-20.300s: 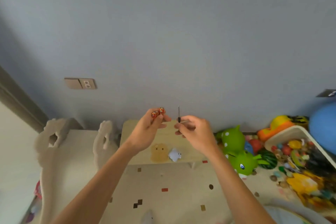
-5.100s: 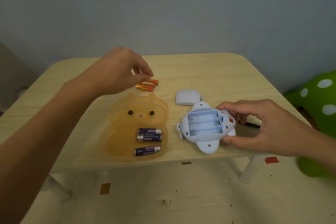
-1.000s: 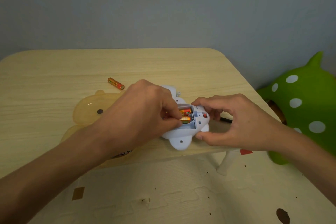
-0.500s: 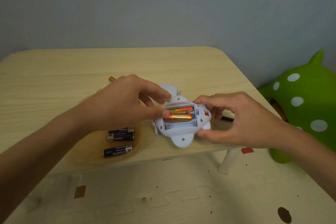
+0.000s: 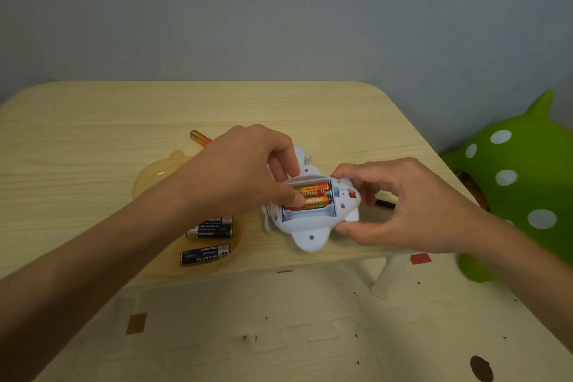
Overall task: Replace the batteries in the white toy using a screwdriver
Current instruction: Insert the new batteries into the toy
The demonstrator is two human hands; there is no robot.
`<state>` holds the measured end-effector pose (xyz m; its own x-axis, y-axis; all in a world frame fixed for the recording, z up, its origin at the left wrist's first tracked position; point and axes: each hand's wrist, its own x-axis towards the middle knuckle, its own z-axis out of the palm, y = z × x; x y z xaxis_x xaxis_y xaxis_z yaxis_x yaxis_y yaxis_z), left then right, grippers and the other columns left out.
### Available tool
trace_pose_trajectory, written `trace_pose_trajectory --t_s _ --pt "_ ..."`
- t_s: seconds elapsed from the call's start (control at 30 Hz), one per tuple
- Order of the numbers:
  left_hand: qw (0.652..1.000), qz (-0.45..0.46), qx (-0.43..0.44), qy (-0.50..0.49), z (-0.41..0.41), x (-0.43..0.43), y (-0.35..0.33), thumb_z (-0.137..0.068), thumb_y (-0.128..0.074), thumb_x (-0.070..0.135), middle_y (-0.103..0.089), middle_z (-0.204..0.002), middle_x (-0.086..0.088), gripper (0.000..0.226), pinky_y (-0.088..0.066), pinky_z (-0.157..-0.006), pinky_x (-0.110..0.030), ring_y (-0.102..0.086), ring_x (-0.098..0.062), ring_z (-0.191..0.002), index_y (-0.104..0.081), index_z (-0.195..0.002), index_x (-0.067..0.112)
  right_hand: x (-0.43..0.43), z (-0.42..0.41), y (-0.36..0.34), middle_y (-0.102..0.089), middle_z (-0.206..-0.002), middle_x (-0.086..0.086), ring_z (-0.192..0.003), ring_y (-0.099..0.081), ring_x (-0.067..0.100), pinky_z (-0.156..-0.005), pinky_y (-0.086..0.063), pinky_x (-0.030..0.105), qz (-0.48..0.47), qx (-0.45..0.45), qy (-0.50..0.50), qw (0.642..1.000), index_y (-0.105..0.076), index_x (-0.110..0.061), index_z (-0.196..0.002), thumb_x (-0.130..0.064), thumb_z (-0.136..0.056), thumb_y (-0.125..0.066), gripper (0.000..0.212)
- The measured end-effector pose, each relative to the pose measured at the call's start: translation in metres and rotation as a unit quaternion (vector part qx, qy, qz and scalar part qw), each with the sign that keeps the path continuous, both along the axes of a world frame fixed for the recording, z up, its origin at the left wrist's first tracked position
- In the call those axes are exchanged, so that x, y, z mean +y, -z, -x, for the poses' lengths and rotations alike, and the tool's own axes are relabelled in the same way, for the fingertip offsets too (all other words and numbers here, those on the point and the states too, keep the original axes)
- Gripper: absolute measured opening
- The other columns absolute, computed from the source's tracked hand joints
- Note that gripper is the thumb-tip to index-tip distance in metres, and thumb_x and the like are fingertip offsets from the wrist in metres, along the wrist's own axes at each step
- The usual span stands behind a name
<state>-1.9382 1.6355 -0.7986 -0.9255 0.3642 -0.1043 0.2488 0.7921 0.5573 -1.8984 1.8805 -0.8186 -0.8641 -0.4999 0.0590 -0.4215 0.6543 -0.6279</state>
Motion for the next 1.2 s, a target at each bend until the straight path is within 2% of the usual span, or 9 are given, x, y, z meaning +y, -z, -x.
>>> trace_pose_trajectory --t_s 0.23,0.4,0.47,0.57,0.63,0.8,0.97,1.1,1.2 --pt "0.999 0.016 0.035 0.002 -0.005 0.003 -0.001 -0.070 -0.090 0.048 -0.072 -0.090 0.017 0.034 -0.056 -0.068 -0.028 -0.067 0.001 -0.078 -0.069 -0.094 0.037 0.001 -0.002 0.000 -0.076 -0.096 -0.006 -0.083 -0.062 0.020 -0.075 -0.054 0.039 -0.004 0.007 0.005 1.000 -0.076 -0.026 -0.110 -0.028 -0.085 -0.082 0.026" --pt "0.998 0.001 0.059 0.016 0.014 -0.019 -0.014 -0.084 -0.080 0.042 -0.074 -0.090 0.024 0.011 -0.059 -0.079 -0.031 -0.069 0.002 -0.084 -0.079 -0.094 0.039 0.001 -0.006 0.001 -0.074 -0.091 -0.007 -0.076 -0.058 0.012 -0.074 -0.053 0.037 0.010 0.008 0.006 1.000 -0.077 -0.024 -0.108 -0.024 -0.084 -0.083 0.025" --pt "0.992 0.037 0.118 -0.005 0.033 -0.040 -0.021 -0.089 -0.077 0.030 -0.072 -0.090 0.021 0.012 -0.051 -0.078 -0.024 -0.064 0.005 -0.081 -0.079 -0.099 0.036 0.001 -0.006 0.001 -0.073 -0.088 -0.007 -0.075 -0.056 0.012 -0.074 -0.052 0.037 0.011 0.014 0.008 1.000 -0.076 -0.024 -0.107 -0.025 -0.084 -0.083 0.024" --pt "0.978 0.128 0.159 -0.045 0.062 -0.076 -0.020 -0.090 -0.078 0.021 -0.072 -0.094 0.006 0.018 -0.044 -0.081 -0.030 -0.059 -0.001 -0.079 -0.080 -0.106 0.030 0.002 -0.006 0.001 -0.072 -0.087 -0.005 -0.075 -0.056 0.015 -0.074 -0.053 0.039 0.008 0.020 0.006 1.000 -0.076 -0.025 -0.107 -0.026 -0.084 -0.084 0.024" --pt "0.970 0.171 0.163 -0.048 0.076 -0.092 -0.010 -0.089 -0.079 0.022 -0.075 -0.102 0.003 0.021 -0.044 -0.080 -0.033 -0.062 -0.011 -0.087 -0.080 -0.108 0.031 0.001 -0.004 0.001 -0.073 -0.089 -0.005 -0.076 -0.057 0.017 -0.074 -0.053 0.039 0.002 0.021 0.003 1.000 -0.076 -0.026 -0.109 -0.027 -0.084 -0.084 0.026" --pt "0.966 0.194 0.169 -0.020 0.089 -0.107 0.020 -0.088 -0.080 0.024 -0.074 -0.114 0.003 0.027 -0.051 -0.083 -0.038 -0.062 -0.015 -0.097 -0.079 -0.112 0.037 0.000 -0.003 0.002 -0.072 -0.088 -0.008 -0.076 -0.056 0.015 -0.074 -0.052 0.035 -0.001 0.025 0.002 1.000 -0.076 -0.026 -0.109 -0.030 -0.083 -0.083 0.027" --pt "0.970 0.166 0.174 -0.016 0.096 -0.108 0.030 -0.089 -0.080 0.025 -0.070 -0.098 0.007 0.018 -0.047 -0.078 -0.035 -0.060 -0.014 -0.091 -0.079 -0.098 0.040 -0.001 -0.002 0.001 -0.074 -0.090 -0.006 -0.077 -0.057 0.019 -0.073 -0.051 0.037 -0.001 0.020 0.002 1.000 -0.076 -0.026 -0.111 -0.031 -0.083 -0.083 0.029" --pt "0.964 0.130 0.230 -0.009 0.088 -0.100 0.016 -0.090 -0.077 0.026 -0.074 -0.101 0.005 0.020 -0.046 -0.070 -0.029 -0.060 -0.008 -0.081 -0.078 -0.109 0.029 -0.002 -0.001 0.002 -0.074 -0.090 -0.008 -0.078 -0.058 0.018 -0.072 -0.052 0.035 0.000 0.018 0.002 1.000 -0.076 -0.030 -0.111 -0.030 -0.083 -0.084 0.029" --pt "0.971 -0.015 0.236 0.029 0.054 -0.075 -0.007 -0.085 -0.077 0.031 -0.074 -0.097 0.013 0.025 -0.054 -0.065 -0.024 -0.066 -0.005 -0.080 -0.073 -0.110 0.035 -0.002 -0.001 0.002 -0.075 -0.090 -0.008 -0.078 -0.059 0.018 -0.072 -0.052 0.033 0.001 0.018 0.001 1.000 -0.076 -0.030 -0.112 -0.029 -0.084 -0.084 0.029"
